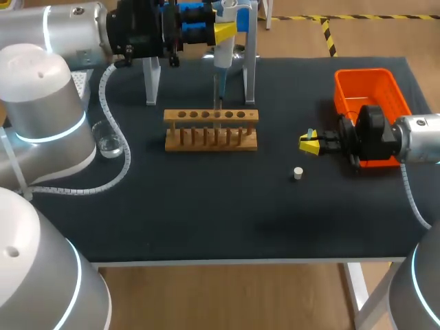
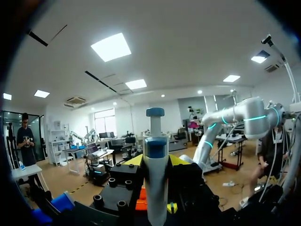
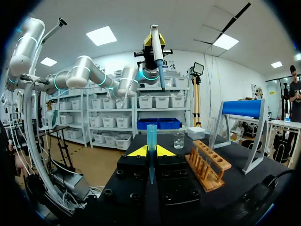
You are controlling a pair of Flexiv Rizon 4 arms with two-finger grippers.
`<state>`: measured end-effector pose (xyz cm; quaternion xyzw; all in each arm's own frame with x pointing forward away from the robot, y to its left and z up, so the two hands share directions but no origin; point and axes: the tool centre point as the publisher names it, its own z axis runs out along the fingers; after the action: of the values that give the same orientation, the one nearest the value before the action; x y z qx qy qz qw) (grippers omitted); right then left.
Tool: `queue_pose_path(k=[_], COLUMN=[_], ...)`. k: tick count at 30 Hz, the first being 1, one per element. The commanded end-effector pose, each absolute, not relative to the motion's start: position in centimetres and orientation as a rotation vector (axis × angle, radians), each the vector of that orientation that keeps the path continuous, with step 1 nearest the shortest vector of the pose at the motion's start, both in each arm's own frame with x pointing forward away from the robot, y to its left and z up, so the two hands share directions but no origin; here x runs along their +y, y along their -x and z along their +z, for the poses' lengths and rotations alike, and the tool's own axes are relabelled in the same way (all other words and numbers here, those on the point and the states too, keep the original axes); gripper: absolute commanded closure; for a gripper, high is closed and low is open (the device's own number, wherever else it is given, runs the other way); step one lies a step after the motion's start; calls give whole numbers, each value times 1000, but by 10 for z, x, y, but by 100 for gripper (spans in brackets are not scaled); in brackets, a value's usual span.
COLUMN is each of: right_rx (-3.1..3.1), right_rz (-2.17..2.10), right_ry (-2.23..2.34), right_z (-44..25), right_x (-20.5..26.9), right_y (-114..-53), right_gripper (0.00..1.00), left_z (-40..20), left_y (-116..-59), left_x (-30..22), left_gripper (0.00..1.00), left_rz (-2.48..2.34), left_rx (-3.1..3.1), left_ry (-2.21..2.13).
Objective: Invert the test tube, pick up the pipette, mount the tip to pipette, aspirate from beaker and dispense into the tube, eject the tip, return the pipette, and cap with the stopper.
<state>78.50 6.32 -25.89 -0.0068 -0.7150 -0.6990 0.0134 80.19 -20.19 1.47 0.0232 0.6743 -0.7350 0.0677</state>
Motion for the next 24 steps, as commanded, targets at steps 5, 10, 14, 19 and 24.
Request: queue_pose_path(k=[5,10,14,19,24], right_rx=[-2229,-2229,-2229,-2229,-2229], right_rz=[-2177,-2177,-2177,-2177,-2177], right_ry=[21,21,21,21,21], right_z=[-258,-258,-258,-258,-258], right_x=[63,63,63,63,63], right_y=[-784,-784,-784,-784,-784], right_gripper=[100,100,100,100,100], left_z=[13,13,13,13,13], left_y=[-801,-800,-800,-800,-800], left_x=[-202,-202,-202,-202,-202], left_gripper=[100,100,100,100,100], left_rz=[-2218,-2214,-2213,-2213,-2213], left_rx=[2016,2018,2028,2028,2028], left_ry=[-77,-86,-92,-92,-92])
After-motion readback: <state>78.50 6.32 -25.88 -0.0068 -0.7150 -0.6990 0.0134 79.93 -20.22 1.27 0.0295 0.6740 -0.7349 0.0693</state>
